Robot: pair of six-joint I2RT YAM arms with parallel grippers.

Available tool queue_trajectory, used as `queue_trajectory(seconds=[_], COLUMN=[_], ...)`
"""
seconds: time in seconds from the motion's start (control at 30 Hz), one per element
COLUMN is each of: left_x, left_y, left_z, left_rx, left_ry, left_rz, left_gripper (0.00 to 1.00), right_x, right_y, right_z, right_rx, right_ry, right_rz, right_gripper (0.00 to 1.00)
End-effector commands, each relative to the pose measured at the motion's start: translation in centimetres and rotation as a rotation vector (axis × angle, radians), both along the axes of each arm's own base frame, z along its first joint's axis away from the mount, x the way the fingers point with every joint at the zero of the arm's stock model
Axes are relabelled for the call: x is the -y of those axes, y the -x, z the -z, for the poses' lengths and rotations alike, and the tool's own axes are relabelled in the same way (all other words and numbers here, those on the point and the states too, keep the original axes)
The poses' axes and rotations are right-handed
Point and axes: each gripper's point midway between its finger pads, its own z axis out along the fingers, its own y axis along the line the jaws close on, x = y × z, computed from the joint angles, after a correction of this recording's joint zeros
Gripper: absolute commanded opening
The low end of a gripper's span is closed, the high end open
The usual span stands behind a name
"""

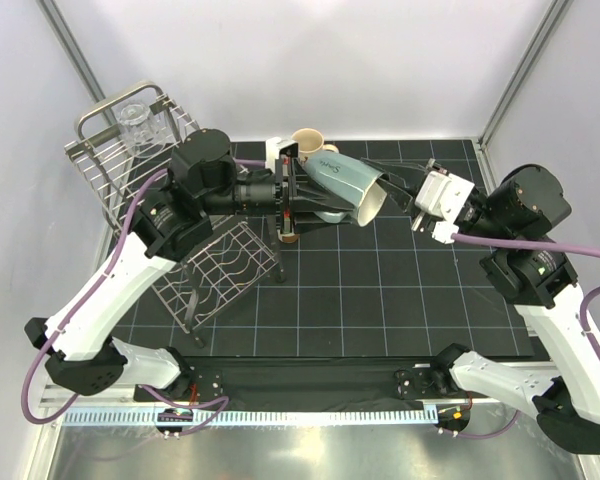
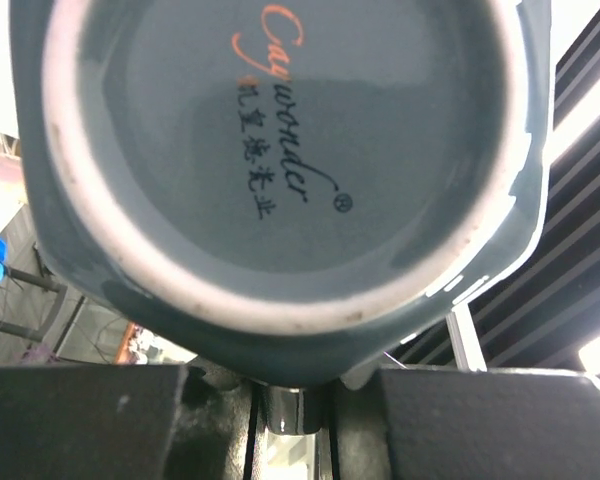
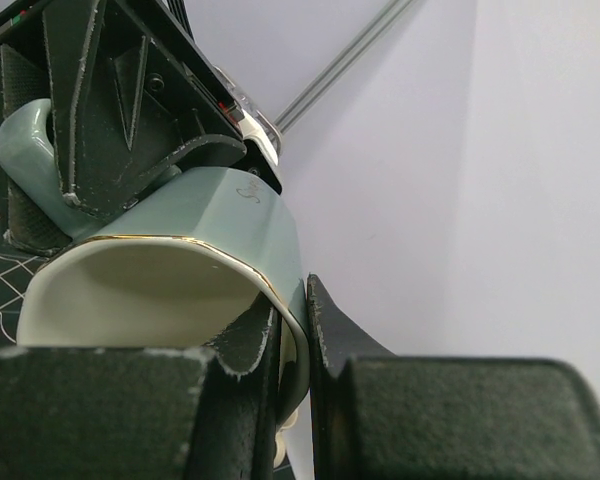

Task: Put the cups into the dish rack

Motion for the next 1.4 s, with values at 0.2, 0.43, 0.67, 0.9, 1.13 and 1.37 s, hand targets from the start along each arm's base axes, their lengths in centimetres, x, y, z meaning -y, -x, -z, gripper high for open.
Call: queue_trajectory(seconds=[0.2, 0.43, 0.67, 0.9, 1.13, 1.37], left_x=[-0.7, -1.0, -1.4, -2.9, -4.3, -7.3], left_y=[-1.1, -1.1, -1.0, -1.1, -1.2, -1.9], left_z=[-3.5, -3.9, -4.6, -5.3, -5.2, -3.5], left_rx=[0.180, 0.210, 0.255, 0.317, 0.385, 0.484], left_ry=[0.068, 0.071, 0.064, 0.046, 0.011, -0.111], left_rz=[-0.104, -0.123, -0.131, -0.172, -0.203, -0.282], left_gripper=[0.00, 0.00, 0.00, 0.00, 0.00, 0.00], right_x=[1.5, 1.5, 1.5, 2.1, 1.9, 3.0], right_y=[2.2, 0.9, -0.4, -1.8, -2.3, -2.8], right_z=[-5.1, -5.2, -4.7, -3.9, -3.4, -3.0], right_rx=[0.162, 0.157, 0.128, 0.096, 0.070, 0.034], right_ry=[-0.142, -0.186, -0.212, -0.233, -0.248, -0.278], right_rz=[0.001, 0.033, 0.070, 0.144, 0.145, 0.204], right_gripper=[0.13, 0.32, 0.51, 0.72, 0.77, 0.78])
